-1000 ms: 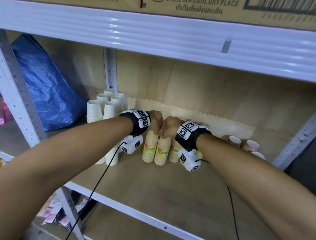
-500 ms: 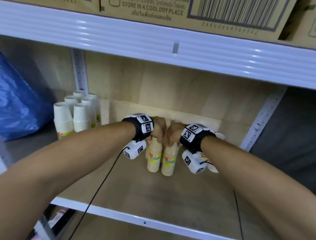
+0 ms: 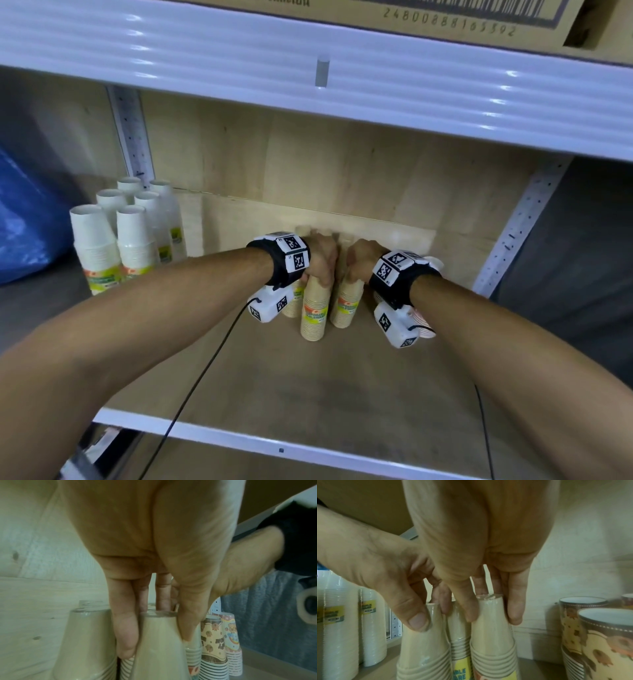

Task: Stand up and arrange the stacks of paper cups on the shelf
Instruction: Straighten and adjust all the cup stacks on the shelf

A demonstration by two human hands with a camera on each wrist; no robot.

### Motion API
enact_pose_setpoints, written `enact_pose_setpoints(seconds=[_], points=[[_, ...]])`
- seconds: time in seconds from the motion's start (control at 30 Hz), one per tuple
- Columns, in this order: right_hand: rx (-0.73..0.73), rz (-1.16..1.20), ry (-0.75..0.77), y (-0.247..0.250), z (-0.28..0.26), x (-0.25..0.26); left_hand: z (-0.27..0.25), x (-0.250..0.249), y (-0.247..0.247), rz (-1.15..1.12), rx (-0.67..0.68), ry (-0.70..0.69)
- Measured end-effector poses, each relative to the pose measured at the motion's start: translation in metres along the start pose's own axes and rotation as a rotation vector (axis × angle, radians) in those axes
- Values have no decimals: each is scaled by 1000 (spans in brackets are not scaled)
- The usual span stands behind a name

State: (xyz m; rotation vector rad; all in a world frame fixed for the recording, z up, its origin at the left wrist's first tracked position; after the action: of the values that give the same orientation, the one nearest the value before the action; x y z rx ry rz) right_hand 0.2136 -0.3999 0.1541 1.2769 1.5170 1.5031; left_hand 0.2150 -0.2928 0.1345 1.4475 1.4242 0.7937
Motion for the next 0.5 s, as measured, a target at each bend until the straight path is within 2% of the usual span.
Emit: enact_pose_setpoints(seconds=[0.13, 0.27, 0.5], points=[[27, 9, 28, -3, 8, 5, -3, 2, -2, -94, -25, -28], [-8, 1, 30, -7, 17, 9, -3, 1, -3, -151, -21, -44], [-27, -14, 13, -5, 13, 8, -5, 0, -2, -136, -16, -57]])
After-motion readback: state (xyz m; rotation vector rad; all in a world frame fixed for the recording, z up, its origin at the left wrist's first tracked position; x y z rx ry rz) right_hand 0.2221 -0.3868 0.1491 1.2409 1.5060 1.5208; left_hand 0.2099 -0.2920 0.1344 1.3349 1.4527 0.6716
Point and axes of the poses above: each hand's wrist, its own z-axis towards the middle knuckle, its own y-axis out of the back of the hand, x = y × z, the point moved 6 cm from there along z, towards the middle knuckle, and after that the axes turned 4 degrees about x, right-handed, at the moved point
